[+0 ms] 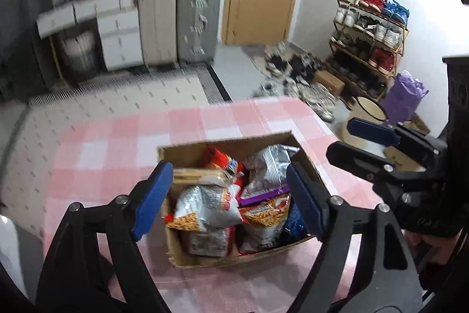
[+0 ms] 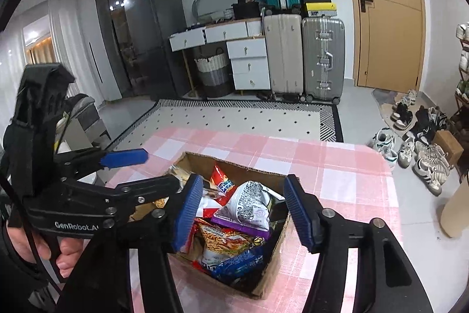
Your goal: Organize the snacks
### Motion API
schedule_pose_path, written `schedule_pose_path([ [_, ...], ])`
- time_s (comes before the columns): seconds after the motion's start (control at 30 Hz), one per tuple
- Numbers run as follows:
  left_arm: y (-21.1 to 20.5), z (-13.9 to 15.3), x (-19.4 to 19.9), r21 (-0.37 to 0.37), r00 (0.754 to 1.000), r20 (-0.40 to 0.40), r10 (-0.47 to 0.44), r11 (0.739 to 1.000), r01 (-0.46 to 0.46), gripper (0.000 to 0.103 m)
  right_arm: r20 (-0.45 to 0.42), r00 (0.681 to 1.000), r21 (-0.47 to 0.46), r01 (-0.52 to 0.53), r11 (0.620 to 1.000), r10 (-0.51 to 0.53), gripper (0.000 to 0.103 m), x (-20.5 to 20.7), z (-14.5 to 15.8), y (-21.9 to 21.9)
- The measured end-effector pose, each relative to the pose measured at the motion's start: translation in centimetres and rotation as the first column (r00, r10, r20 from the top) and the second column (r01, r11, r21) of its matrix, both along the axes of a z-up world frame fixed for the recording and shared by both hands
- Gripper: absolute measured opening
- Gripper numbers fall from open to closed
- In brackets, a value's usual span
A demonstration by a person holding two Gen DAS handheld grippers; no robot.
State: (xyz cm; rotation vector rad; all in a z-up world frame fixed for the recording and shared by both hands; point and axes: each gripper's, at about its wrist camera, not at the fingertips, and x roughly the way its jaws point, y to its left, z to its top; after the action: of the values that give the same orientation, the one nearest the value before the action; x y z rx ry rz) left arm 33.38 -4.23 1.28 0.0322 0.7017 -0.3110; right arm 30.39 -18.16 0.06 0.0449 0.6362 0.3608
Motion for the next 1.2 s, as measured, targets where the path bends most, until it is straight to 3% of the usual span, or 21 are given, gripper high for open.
schedule_pose_path([
  [0.13,-1.1,1.6,-3.2,0.041,0.997,0.077,-0.006,0.999,0.003,0.081,0.053,0.999,0.002,0.01,1.0,-0.01,0.065,-2.4,1.8,-0.4],
  [0.5,-0.4,7.7,-12.2,0.013,0.975,0.222,0.034,0.999,-0.038,0.087,0.204,0.979,0.025,0.013,1.0,-0.018,0.084,-10.0,7.5,-1.4],
  [0.6,0.3,9.4,-15.2,-0.015,0.957,0.283,0.057,0.998,-0.055,0.089,0.261,0.965,0.028,0.004,1.0,-0.011,0.086,-13.1,9.1,-1.5],
  [0.7,1.1,10.9,-18.2,-0.033,0.939,0.334,0.083,0.997,-0.077,0.103,0.306,0.952,0.031,-0.005,1.0,-0.005,0.09,-15.7,10.2,-1.5],
  [0.9,3.2,12.7,-24.1,-0.07,0.899,0.42,0.125,0.992,-0.105,0.103,0.374,0.928,0.027,-0.005,1.0,-0.005,0.098,-20.8,11.1,-1.3],
  [1.0,4.5,12.5,-26.8,-0.091,0.882,0.441,0.165,0.986,-0.139,0.103,0.408,0.913,0.038,0.013,0.999,-0.027,0.1,-23.2,10.9,-1.7],
  [1.13,6.4,10.6,-29.4,-0.099,0.831,0.49,0.264,0.964,-0.248,0.103,0.406,0.912,0.074,0.034,0.997,-0.061,0.102,-25.5,9.1,-2.8],
  [1.2,7.3,9.4,-30.2,-0.106,0.82,0.497,0.284,0.958,-0.267,0.103,0.401,0.913,0.083,0.043,0.996,-0.073,0.102,-26.2,8.1,-3.1],
])
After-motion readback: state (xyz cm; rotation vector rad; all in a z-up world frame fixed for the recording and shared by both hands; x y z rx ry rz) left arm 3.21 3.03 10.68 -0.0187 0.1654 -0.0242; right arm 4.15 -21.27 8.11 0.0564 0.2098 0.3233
